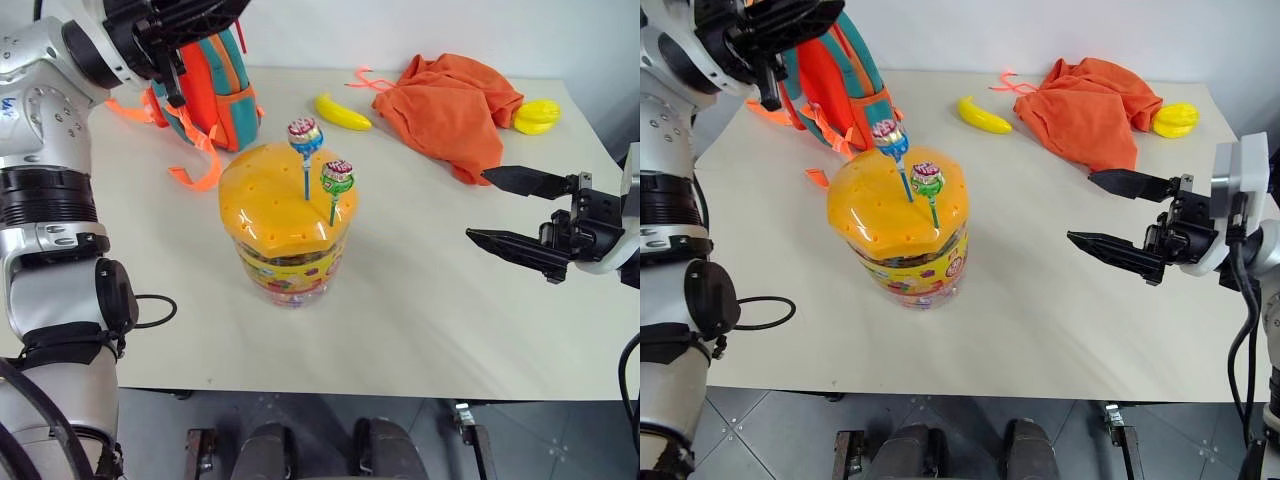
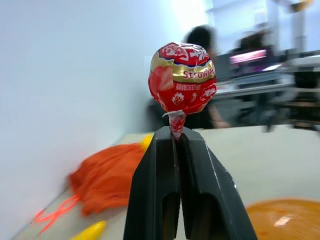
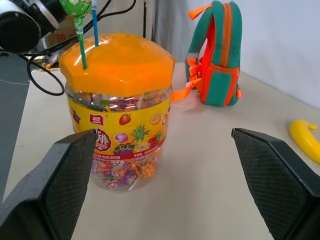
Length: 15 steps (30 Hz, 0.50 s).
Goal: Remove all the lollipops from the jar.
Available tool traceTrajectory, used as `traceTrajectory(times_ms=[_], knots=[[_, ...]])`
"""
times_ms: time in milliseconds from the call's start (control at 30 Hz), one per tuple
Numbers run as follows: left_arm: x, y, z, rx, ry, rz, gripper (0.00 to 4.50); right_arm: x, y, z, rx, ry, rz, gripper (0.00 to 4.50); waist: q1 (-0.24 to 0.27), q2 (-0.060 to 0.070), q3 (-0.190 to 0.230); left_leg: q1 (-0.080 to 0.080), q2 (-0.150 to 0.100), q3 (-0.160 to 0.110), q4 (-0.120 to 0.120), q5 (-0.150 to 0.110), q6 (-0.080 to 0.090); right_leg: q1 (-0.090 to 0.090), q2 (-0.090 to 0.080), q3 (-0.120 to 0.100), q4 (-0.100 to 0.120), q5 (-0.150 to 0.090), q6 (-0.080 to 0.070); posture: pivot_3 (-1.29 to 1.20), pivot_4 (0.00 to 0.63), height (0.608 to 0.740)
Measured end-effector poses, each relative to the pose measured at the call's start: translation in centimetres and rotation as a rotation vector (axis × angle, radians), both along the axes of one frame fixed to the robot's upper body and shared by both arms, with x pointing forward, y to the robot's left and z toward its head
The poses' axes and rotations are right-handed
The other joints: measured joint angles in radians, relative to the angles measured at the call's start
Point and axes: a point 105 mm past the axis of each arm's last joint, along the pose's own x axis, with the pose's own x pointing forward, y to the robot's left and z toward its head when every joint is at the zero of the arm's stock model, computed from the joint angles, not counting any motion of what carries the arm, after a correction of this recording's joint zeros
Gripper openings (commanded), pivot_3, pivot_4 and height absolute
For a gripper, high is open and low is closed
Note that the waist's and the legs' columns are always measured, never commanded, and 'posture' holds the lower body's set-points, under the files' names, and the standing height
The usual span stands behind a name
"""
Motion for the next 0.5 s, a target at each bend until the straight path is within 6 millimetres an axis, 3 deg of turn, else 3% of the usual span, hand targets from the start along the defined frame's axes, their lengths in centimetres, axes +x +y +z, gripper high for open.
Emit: traceTrajectory(times_ms=[100, 200, 267, 333, 500], knots=[[0.7, 3.4, -1.6, 0.056, 0.169, 0.261, 0.03, 0.4, 0.1, -0.1, -0.007, 0.007, 0.009, 4.5, -0.006, 0.0, 0.0, 0.002, 0.0, 0.0, -0.001, 0.0, 0.0, 0.0, 0.0, 0.0, 0.0, 0.0, 0.0, 0.0, 0.15, 0.74], [0.4, 8.6, -6.2, 0.143, 0.425, 0.55, 0.03, 0.8, -0.1, -0.5, -0.009, 0.03, 0.011, 4.5, -0.023, 0.0, 0.0, 0.003, 0.001, 0.0, -0.002, 0.0, 0.0, 0.0, 0.0, 0.0, 0.003, 0.0, 0.0, 0.0, 0.15, 0.74], [-1.0, 12.4, -10.9, 0.221, 0.641, 0.757, 0.03, 1.3, 0.0, -0.5, -0.01, 0.028, 0.018, 4.5, -0.03, 0.0, 0.0, 0.003, 0.001, -0.001, -0.004, 0.0, 0.0, -0.002, 0.0, 0.002, 0.003, 0.0, 0.0, 0.0, 0.15, 0.74], [-2.5, 14.4, -14.2, 0.274, 0.794, 0.868, 0.03, 1.6, -0.1, -0.6, -0.01, 0.033, 0.019, 4.5, -0.026, 0.0, 0.0, 0.002, 0.001, -0.003, -0.003, 0.0, 0.0, -0.002, 0.0, 0.002, 0.003, 0.0, 0.0, 0.0, 0.15, 0.74], [-5.9, 18.0, -18.9, 0.313, 1.023, 1.094, 0.03, 1.8, 0.7, -0.7, -0.012, 0.035, 0.074, 4.5, 0.001, -0.001, 0.0, 0.0, 0.0, -0.003, -0.001, 0.0, 0.0, 0.0, 0.0, 0.007, 0.001, 0.0, 0.0, 0.0, 0.15, 0.74]])
